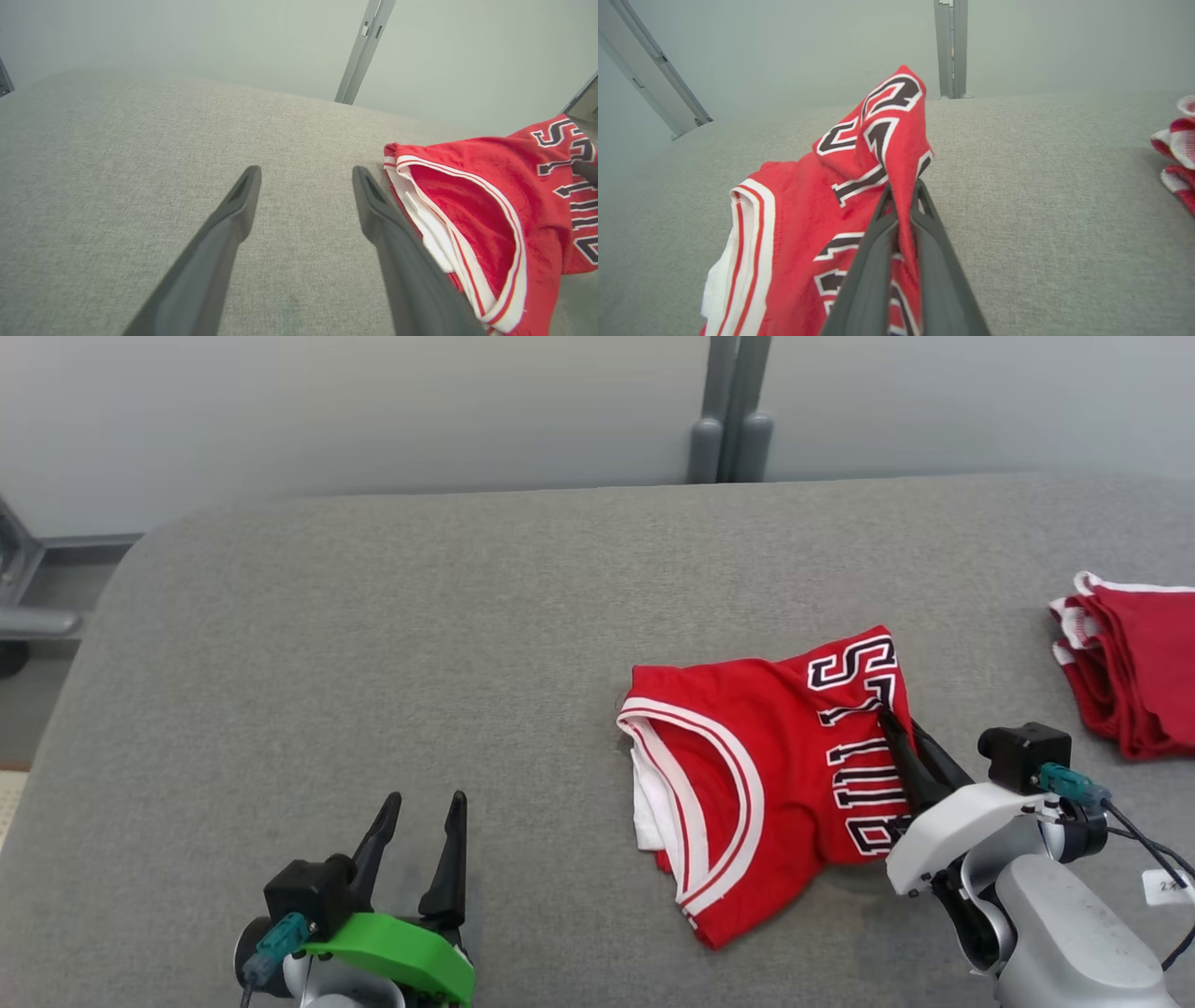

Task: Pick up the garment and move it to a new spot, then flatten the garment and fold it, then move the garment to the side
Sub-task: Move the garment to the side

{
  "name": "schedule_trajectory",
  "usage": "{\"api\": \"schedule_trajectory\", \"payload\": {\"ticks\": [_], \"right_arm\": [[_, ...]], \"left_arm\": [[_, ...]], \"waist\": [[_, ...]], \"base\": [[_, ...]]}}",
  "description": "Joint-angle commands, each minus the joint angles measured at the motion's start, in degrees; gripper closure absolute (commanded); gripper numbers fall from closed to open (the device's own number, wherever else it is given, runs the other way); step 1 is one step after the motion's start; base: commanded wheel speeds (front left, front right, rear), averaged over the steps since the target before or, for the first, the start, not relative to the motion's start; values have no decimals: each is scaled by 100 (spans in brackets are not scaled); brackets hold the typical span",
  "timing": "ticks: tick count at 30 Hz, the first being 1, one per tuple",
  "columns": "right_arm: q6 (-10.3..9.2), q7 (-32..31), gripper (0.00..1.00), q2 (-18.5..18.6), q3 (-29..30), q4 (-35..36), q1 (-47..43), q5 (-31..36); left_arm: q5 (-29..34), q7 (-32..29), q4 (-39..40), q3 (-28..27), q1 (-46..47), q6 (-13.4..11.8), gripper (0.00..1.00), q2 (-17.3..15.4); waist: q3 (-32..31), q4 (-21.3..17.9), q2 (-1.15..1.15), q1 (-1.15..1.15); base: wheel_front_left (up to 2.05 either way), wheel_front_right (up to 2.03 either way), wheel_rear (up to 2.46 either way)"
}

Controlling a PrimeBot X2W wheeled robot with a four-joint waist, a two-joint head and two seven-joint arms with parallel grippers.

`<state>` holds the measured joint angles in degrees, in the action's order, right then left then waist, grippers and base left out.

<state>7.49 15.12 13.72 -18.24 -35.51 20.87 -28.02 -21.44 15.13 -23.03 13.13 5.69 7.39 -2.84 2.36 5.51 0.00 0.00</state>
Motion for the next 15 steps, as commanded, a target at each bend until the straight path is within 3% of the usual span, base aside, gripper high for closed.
{"api": "schedule_trajectory", "payload": {"ticks": [1, 8, 15], "right_arm": [[-4, -1, 100, 60, 16, 21, 9, 23], [-3, -1, 100, -10, -55, -57, -105, 39], [-3, -1, 100, -130, -206, -54, -191, 37]], "left_arm": [[-41, -5, 45, 43, 116, 13, 0, -18], [16, -5, 339, 135, 250, 13, 0, -18], [110, -5, 368, 138, 351, 13, 0, -19]], "waist": [[-125, -617, 0, 0], [-20, -1912, 0, 0], [78, -2852, 0, 0]], "base": [[0, 0, 0], [0, 0, 0], [0, 0, 0]]}}
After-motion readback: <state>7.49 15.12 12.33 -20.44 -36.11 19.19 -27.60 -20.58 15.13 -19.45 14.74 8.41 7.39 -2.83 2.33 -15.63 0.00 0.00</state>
